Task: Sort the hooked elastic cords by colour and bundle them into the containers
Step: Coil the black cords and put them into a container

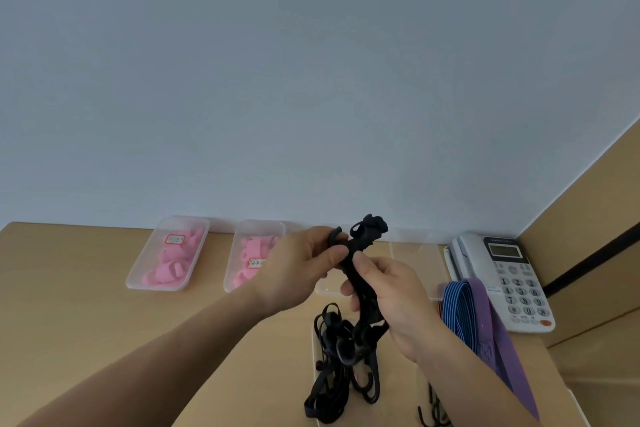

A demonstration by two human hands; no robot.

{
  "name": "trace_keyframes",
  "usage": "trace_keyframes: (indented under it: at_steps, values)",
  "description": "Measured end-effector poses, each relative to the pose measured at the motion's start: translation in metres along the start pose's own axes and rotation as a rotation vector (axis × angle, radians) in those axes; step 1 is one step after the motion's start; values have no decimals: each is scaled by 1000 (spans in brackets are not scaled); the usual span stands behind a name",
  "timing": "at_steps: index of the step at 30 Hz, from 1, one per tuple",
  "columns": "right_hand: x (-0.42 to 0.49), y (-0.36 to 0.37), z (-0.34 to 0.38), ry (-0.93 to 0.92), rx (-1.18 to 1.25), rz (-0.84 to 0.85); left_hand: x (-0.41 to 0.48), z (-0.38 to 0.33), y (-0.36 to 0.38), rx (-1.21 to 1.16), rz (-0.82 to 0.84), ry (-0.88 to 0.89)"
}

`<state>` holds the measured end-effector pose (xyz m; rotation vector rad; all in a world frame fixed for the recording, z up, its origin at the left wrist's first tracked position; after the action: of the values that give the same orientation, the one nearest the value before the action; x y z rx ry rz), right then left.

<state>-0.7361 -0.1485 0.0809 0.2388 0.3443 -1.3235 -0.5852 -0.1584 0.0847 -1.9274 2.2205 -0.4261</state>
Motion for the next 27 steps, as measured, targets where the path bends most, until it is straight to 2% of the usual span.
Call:
trace_keyframes:
  at_steps: [3,5,7,10,13,15,19,20,21,23,27]
  values:
    - [0,-1,1,70,36,7,-6,-9,-1,267,-88,185]
    - [0,-1,2,138,149,53,-11,-18,-2,462,-175,414]
    - [1,-1,4,155,257,87,-12,-22,0,606,-192,604]
    - [6,-1,2,111,323,77,-9,-17,4,782,-208,792]
    - [11,-1,-1,96,368,17,-6,-5,10,858,-219,892]
    - [12,-5,-1,59,359,-36,-4,0,9,705,-193,773]
    - [12,-9,5,-57,382,-20,0,9,4,15,57,21]
    - [12,-10,7,-77,384,-16,0,10,3,-104,103,-93]
    - [12,-11,7,-92,374,-6,1,9,2,-157,141,-136]
    - [12,-11,8,-119,311,23,1,-1,1,-131,202,-107]
    - [10,-12,7,-123,177,-1,1,-2,4,-138,202,-102]
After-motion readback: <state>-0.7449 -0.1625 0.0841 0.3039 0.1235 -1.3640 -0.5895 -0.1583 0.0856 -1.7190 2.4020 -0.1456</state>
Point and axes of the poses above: each hand's wrist, its own x-axis towards the middle knuckle, its own y-axis out of the palm, z = x × y, the point moved 4 cm from there along x, towards the middle knuckle, and after that the axes turned 1 degree about y, right-handed, at the moved point
